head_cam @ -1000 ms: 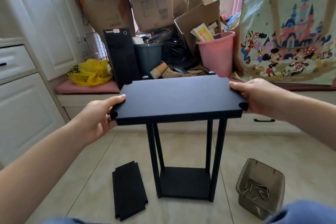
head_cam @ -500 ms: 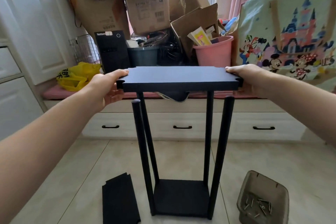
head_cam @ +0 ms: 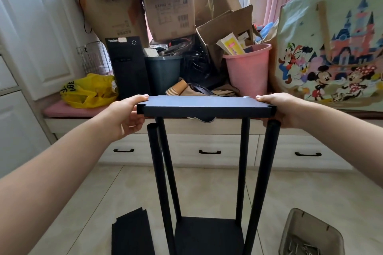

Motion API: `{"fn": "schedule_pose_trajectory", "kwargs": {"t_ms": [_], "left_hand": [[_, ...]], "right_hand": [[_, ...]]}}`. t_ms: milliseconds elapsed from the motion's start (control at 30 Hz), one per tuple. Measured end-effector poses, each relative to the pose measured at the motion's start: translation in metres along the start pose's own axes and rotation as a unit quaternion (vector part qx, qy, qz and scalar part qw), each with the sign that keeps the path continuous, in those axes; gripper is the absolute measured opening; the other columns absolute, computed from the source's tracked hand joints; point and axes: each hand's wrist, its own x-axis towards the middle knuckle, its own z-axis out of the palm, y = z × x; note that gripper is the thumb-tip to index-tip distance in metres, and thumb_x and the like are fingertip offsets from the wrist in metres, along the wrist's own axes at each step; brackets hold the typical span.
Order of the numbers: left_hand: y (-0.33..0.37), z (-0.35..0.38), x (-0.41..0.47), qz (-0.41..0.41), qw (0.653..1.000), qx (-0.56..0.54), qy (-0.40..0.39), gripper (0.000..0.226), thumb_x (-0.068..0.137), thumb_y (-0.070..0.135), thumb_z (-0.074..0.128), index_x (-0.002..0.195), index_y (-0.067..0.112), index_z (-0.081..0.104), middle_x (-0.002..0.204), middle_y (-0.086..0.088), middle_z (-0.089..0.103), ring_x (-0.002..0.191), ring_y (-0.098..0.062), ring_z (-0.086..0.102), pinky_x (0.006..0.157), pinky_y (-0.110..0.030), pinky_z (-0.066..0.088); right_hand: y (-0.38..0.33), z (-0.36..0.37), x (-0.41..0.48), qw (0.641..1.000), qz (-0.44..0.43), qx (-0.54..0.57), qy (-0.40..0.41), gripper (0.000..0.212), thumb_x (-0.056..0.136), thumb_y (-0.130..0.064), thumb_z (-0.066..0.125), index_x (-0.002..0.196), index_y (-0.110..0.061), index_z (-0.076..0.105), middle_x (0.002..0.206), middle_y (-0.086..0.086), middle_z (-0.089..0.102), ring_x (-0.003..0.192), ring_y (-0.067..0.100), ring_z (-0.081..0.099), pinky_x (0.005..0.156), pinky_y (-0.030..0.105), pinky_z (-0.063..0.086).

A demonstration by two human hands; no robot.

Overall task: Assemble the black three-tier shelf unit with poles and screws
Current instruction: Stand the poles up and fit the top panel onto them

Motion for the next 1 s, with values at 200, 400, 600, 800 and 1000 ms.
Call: {"fn": "schedule_pose_trajectory", "kwargs": {"t_ms": [200, 400, 600, 800, 1000], "left_hand": [[-0.006, 0.007, 0.003, 0.010, 1.000, 0.006, -0.005, 0.026, 0.091, 0.038, 0.073, 0.103, 0.018, 0.063, 0.071, -0.004, 0.060, 0.061, -0.015, 0.054, 0.054, -0.024, 0.053], [-0.016, 0.007, 0.004, 0.006, 1.000, 0.016, -0.018, 0.029, 0.093, 0.036, 0.070, 0.114, 0.016, 0.065, 0.077, -0.005, 0.066, 0.074, -0.018, 0.060, 0.075, -0.031, 0.052], [-0.025, 0.009, 0.006, 0.006, 1.000, 0.009, -0.018, 0.032, 0.095, 0.037, 0.068, 0.118, 0.015, 0.065, 0.080, -0.003, 0.067, 0.076, -0.018, 0.063, 0.076, -0.032, 0.053], [-0.025, 0.007, 0.010, 0.023, 0.999, 0.038, -0.004, 0.036, 0.095, 0.041, 0.067, 0.114, 0.010, 0.065, 0.080, -0.005, 0.068, 0.077, -0.019, 0.063, 0.075, -0.031, 0.053], [-0.026, 0.009, 0.001, 0.006, 0.996, 0.046, -0.071, 0.041, 0.104, 0.046, 0.048, 0.116, 0.008, 0.057, 0.069, -0.010, 0.073, 0.065, -0.026, 0.075, 0.054, -0.028, 0.057]], "right_hand": [[0.003, -0.004, 0.009, 1.000, 0.002, -0.022, 0.019, 0.020, 0.097, -0.032, 0.062, 0.088, -0.015, 0.058, 0.075, 0.004, 0.057, 0.063, 0.016, 0.052, 0.060, 0.030, 0.046], [0.007, -0.004, 0.014, 0.999, -0.017, -0.027, 0.020, 0.021, 0.096, -0.034, 0.063, 0.092, -0.014, 0.060, 0.076, 0.004, 0.059, 0.063, 0.015, 0.055, 0.061, 0.031, 0.048], [0.007, -0.004, 0.013, 0.999, -0.034, -0.012, 0.009, 0.020, 0.096, -0.032, 0.063, 0.098, -0.012, 0.059, 0.080, 0.004, 0.058, 0.063, 0.014, 0.056, 0.054, 0.028, 0.051], [0.004, -0.001, 0.009, 0.999, -0.024, -0.031, 0.022, 0.020, 0.098, -0.033, 0.061, 0.097, -0.013, 0.057, 0.082, 0.007, 0.058, 0.064, 0.017, 0.056, 0.039, 0.022, 0.051], [0.006, 0.000, 0.009, 0.999, -0.021, -0.001, 0.028, 0.019, 0.097, -0.030, 0.062, 0.097, -0.012, 0.059, 0.085, 0.006, 0.058, 0.065, 0.017, 0.056, 0.042, 0.023, 0.051]]}}
